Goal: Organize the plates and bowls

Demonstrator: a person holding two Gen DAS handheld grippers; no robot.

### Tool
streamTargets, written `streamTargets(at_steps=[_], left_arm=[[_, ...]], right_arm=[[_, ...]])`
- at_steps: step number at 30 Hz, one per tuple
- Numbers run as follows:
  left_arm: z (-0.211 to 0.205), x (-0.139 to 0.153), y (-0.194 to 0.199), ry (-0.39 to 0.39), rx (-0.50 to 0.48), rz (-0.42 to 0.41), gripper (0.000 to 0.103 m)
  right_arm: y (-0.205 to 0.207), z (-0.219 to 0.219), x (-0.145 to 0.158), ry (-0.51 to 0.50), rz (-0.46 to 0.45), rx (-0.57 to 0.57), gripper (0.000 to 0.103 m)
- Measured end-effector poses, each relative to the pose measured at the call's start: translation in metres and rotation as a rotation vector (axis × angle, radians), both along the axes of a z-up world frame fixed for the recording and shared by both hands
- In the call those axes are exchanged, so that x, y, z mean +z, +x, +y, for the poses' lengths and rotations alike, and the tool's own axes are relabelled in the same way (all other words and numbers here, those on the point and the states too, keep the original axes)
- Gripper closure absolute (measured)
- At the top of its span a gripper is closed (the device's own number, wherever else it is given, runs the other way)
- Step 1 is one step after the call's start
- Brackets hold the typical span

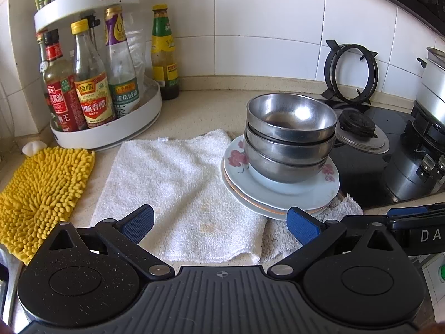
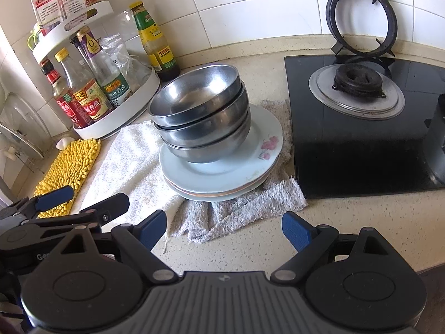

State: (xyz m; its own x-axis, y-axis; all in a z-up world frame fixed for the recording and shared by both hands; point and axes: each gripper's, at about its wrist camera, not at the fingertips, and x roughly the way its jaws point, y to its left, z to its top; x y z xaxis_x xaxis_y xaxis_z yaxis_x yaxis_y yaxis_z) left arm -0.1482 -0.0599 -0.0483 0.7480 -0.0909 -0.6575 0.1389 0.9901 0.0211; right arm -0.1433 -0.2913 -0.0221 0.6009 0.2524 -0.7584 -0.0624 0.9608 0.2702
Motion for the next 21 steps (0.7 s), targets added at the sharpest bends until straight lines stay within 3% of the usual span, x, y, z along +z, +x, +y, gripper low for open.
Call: streamTargets(at_steps=[21], left_arm=[[-0.0009, -0.0078, 0.0049, 0.034, -0.010, 0.055, 0.000]], right_arm=[[0.0033, 0.0019, -0.0058, -0.038, 0.040, 0.007, 0.009]])
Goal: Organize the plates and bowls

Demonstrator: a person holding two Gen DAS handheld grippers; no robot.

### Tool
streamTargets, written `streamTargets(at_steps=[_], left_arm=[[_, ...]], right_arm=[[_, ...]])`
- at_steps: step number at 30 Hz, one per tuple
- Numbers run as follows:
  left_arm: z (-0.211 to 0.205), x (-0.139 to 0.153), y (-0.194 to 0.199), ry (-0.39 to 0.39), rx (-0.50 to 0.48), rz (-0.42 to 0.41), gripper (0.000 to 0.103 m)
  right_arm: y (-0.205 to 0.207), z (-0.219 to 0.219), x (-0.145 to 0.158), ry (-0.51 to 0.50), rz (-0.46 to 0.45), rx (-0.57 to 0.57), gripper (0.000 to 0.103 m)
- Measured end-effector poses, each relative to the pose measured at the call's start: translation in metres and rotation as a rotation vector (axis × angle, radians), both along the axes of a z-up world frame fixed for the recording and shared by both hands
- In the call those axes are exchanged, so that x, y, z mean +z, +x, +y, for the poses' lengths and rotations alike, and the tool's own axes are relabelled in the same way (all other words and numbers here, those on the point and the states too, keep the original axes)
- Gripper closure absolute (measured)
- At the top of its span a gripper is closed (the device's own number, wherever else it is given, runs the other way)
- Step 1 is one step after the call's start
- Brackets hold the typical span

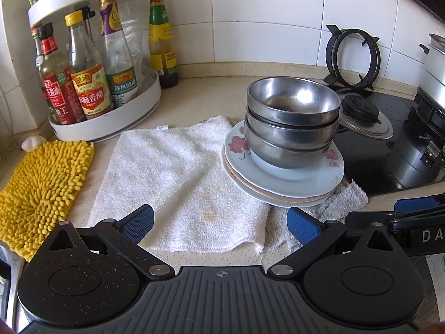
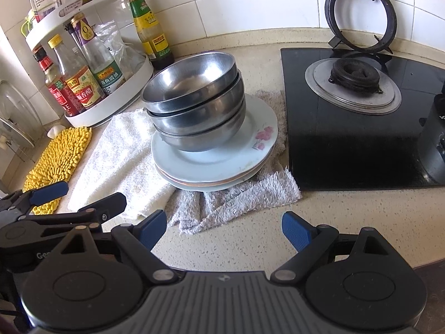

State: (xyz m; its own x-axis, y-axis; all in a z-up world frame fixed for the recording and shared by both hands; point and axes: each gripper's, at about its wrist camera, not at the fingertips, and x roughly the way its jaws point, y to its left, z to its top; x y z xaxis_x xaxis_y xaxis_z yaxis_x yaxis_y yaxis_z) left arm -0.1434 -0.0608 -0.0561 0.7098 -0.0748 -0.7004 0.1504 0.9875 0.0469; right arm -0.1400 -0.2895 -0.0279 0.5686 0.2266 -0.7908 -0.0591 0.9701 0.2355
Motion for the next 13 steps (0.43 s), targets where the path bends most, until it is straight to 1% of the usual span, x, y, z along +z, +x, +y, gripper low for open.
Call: streamTargets(at_steps=[9, 13], left_arm=[[0.0023, -0.0006, 0.0002, 0.000, -0.009, 0.000, 0.000], [0.0017, -0.0005, -0.0004, 0.016, -0.019, -0.012, 0.000]], right_arm=[[0.0002, 0.0004, -0.0003, -0.005, 0.005, 0.003, 0.009], [0.0003, 0.0010, -0.0005, -0.002, 0.005, 0.004, 0.008]])
